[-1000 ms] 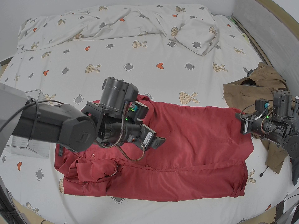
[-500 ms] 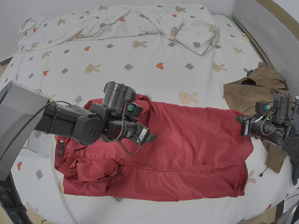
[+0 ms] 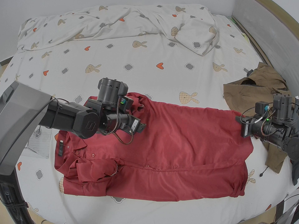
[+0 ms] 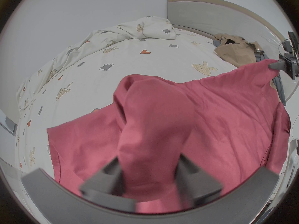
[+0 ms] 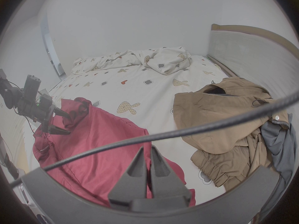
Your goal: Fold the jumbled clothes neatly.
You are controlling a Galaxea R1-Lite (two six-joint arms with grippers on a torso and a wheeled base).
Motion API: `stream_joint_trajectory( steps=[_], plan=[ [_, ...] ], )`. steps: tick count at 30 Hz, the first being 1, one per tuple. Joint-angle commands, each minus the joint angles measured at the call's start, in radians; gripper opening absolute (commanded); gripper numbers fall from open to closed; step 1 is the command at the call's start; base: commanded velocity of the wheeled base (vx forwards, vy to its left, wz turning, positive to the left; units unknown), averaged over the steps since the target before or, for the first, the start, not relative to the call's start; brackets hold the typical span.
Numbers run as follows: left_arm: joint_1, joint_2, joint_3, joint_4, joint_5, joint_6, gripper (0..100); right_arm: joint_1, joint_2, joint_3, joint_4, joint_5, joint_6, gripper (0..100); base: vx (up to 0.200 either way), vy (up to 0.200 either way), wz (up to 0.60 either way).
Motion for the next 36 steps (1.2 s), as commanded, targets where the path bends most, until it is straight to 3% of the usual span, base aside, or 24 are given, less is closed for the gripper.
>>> stream_joint_trajectory(
  steps=[1,7,8,20,28,36],
  plan=[
    [0.008,-0.012,-0.006,-0.001,0.001,0.001,100,0.003,0.0,0.001,-0.001,0.0,0.001,0,0.0,0.0,0.0],
    [0.033,0.014,-0.011,-0.003,0.022,0.02,100,0.009,0.001,0.001,-0.001,0.0,0.001,0,0.0,0.0,0.0],
    [0.036,0.017,-0.011,-0.003,0.022,0.024,0,0.009,0.001,0.001,-0.001,0.0,0.001,0,0.0,0.0,0.0],
    [0.042,-0.001,-0.005,-0.003,0.022,0.027,0,0.009,-0.002,0.016,-0.002,0.0,0.001,0,0.0,0.0,0.0],
    [0.036,-0.112,0.017,-0.001,0.021,0.031,0,0.012,-0.003,0.027,-0.002,0.0,0.001,0,0.0,0.0,0.0],
    [0.112,-0.359,0.202,0.009,0.013,0.083,0,-0.02,-0.013,0.039,-0.002,-0.003,-0.001,0,0.0,0.0,0.0]
  ],
)
